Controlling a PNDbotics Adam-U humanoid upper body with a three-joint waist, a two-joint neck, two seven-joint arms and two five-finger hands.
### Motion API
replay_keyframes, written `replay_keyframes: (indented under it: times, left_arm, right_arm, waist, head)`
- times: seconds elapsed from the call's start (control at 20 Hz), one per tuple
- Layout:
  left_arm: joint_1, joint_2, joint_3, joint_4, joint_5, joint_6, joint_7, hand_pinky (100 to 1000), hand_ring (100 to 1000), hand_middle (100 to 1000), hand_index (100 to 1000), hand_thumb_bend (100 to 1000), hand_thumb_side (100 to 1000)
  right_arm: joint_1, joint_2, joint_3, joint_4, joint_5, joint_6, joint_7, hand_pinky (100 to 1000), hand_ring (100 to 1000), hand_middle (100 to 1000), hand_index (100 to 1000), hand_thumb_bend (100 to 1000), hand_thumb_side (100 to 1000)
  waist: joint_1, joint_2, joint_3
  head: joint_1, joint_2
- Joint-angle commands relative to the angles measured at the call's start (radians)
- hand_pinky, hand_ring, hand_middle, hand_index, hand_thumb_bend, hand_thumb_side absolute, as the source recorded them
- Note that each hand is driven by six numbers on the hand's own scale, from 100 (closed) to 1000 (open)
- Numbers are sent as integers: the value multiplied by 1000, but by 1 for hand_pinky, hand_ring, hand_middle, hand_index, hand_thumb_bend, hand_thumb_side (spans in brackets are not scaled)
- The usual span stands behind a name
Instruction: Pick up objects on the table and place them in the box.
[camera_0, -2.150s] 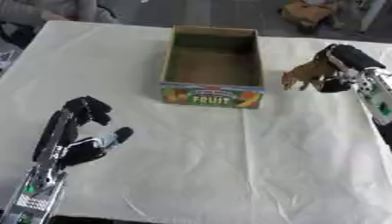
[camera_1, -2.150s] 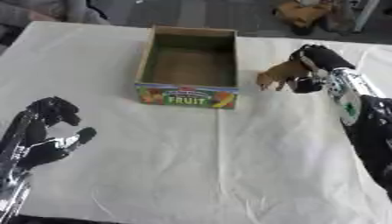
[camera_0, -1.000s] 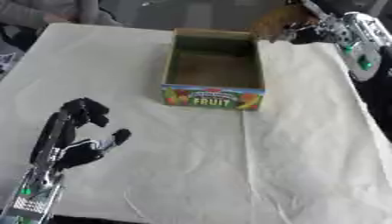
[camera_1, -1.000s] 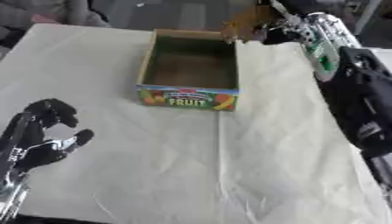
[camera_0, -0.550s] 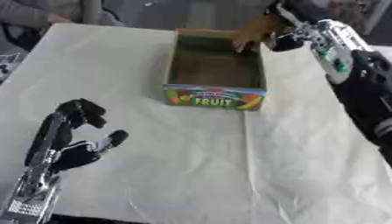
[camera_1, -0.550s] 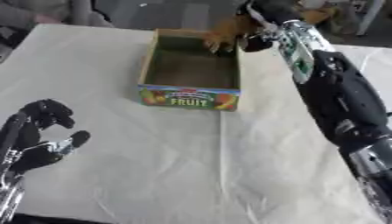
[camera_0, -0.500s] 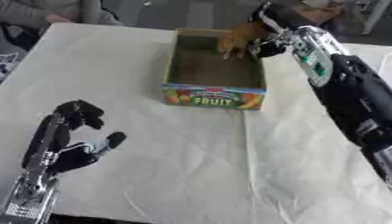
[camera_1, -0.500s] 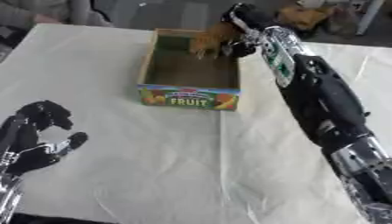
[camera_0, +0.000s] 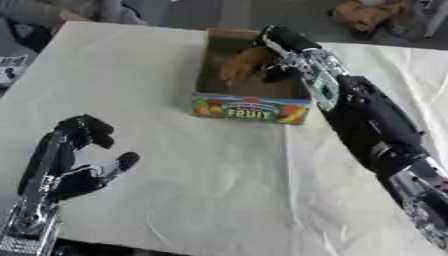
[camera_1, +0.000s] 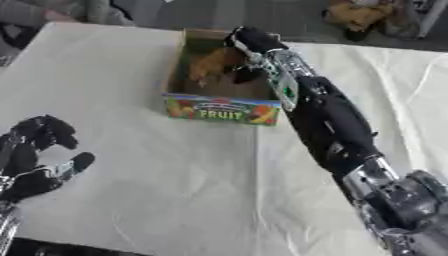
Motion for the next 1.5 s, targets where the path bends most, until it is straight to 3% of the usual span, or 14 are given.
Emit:
replay_keyframes:
  times: [0.05,0.2,0.45,0.9,1.2,1.25,1.3,1.5]
  left_arm:
    - [-13,1,-1,-22,3,-2,-4,527,510,517,577,767,299]
    - [-13,0,0,-22,3,-2,-5,527,510,517,576,767,299]
    - [-13,1,1,-22,1,-1,-4,527,509,516,576,770,299]
    - [-13,2,3,-21,-1,-1,-4,527,509,516,576,774,298]
    - [-10,4,6,-20,-4,0,-6,528,510,517,578,777,300]
    - [-9,4,7,-19,-4,0,-7,529,509,517,578,777,300]
    - [-9,5,7,-19,-4,0,-8,529,510,518,579,778,301]
    - [-7,6,10,-19,-7,0,-10,529,510,518,579,778,303]
  right_arm:
    - [-21,13,-11,20,27,-6,-6,722,694,582,682,100,100]
    - [-15,24,-10,36,37,-13,18,737,727,651,742,100,121]
    - [-8,23,-14,45,39,-11,51,772,792,766,835,100,272]
    - [-1,5,-23,45,19,-9,86,826,850,869,917,100,445]
    - [-6,-31,-37,32,-55,-17,134,850,867,899,942,100,511]
    - [-7,-37,-41,27,-72,-16,141,851,867,899,942,100,571]
    - [-8,-44,-46,22,-89,-14,147,850,865,896,941,100,526]
    - [-10,-67,-50,0,-160,-6,172,849,862,894,939,100,535]
  waist:
    - [6,-13,2]
    - [7,-13,1]
    - [7,-15,-4]
    - [8,-20,-10]
    - [7,-25,-21]
    - [7,-25,-24]
    - [7,-26,-27]
    - [6,-28,-34]
  head:
    - [-3,6]
    - [-1,6]
    - [1,6]
    - [4,6]
    - [13,6]
    - [14,6]
    - [16,6]
    - [23,6]
